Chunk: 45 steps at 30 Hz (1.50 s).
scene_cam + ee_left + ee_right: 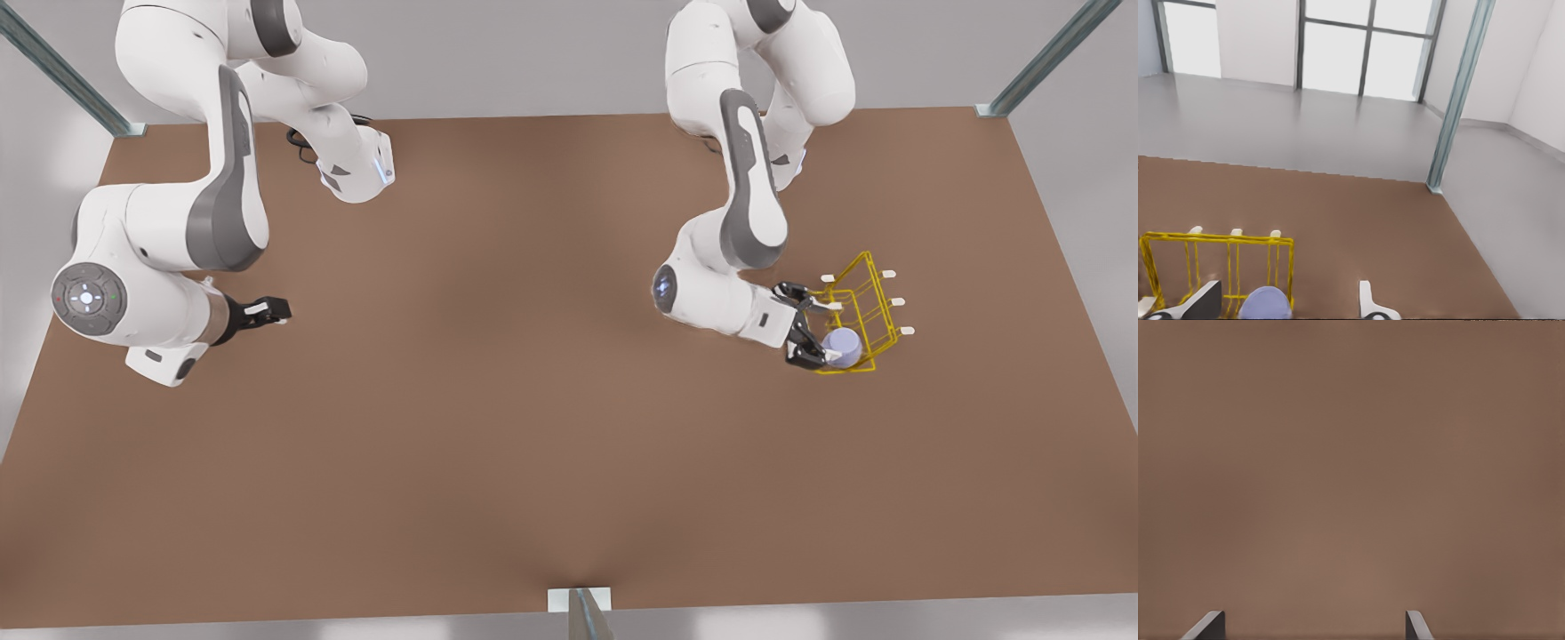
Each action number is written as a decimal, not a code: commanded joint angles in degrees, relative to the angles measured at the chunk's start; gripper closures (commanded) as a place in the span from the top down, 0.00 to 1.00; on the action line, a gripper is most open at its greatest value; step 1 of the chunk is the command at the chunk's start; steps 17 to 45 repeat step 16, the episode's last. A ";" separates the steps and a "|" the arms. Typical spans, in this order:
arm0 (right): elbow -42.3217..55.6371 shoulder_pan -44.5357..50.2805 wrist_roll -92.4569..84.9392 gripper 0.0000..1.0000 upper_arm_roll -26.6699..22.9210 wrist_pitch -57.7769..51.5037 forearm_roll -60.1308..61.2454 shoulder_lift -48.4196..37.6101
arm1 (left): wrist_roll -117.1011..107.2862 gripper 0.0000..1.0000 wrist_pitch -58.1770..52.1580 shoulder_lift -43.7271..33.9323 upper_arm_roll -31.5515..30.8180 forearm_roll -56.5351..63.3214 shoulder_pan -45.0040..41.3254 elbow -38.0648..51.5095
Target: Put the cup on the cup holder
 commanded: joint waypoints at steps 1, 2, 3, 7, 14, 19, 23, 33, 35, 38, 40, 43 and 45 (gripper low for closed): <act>0.19 0.11 -0.77 1.00 -0.10 0.02 -0.13 -0.07 | 73.07 1.00 -32.63 -0.85 6.72 -25.56 2.86 14.80; 0.28 0.19 -0.59 1.00 -0.10 0.02 -0.22 -0.07 | 87.94 1.00 -39.41 -1.29 6.46 -30.84 7.16 22.80; 0.36 0.28 -0.24 1.00 -0.10 -0.07 -0.31 -0.07 | 96.02 1.00 -41.70 -1.99 6.02 -36.30 11.82 26.67; 0.10 0.19 -0.24 1.00 -0.10 0.02 -0.22 -0.51 | 98.25 1.00 -39.86 -22.03 -65.93 -14.78 56.63 37.13; 0.01 0.11 -0.50 1.00 -0.10 1.07 -0.05 -0.68 | 106.15 1.00 -37.22 -30.47 -84.60 -9.41 74.85 26.06; 0.01 0.11 -0.51 1.00 -0.10 1.07 -0.05 -0.68 | 106.68 1.00 -37.22 -30.03 -84.51 -9.41 75.99 26.06; 0.01 0.11 -0.51 1.00 -0.10 1.07 -0.05 -0.68 | 106.68 1.00 -37.22 -30.03 -84.51 -9.41 75.99 26.06; 0.01 0.11 -0.51 1.00 -0.10 1.07 -0.05 -0.68 | 106.68 1.00 -37.22 -30.03 -84.51 -9.41 75.99 26.06; 0.01 0.11 -0.51 1.00 -0.10 1.07 -0.05 -0.68 | 106.68 1.00 -37.22 -30.03 -84.51 -9.41 75.99 26.06; 0.01 0.11 -0.51 1.00 -0.10 1.07 -0.05 -0.68 | 106.68 1.00 -37.22 -30.03 -84.51 -9.41 75.99 26.06; 0.01 0.11 -0.51 1.00 -0.10 1.07 -0.05 -0.68 | 106.68 1.00 -37.22 -30.03 -84.51 -9.41 75.99 26.06; 0.01 0.11 -0.51 1.00 -0.10 1.07 -0.05 -0.68 | 106.68 1.00 -37.22 -30.03 -84.51 -9.41 75.99 26.06; 0.01 0.11 -0.51 1.00 -0.10 1.07 -0.05 -0.68 | 106.68 1.00 -37.22 -30.03 -84.51 -9.41 75.99 26.06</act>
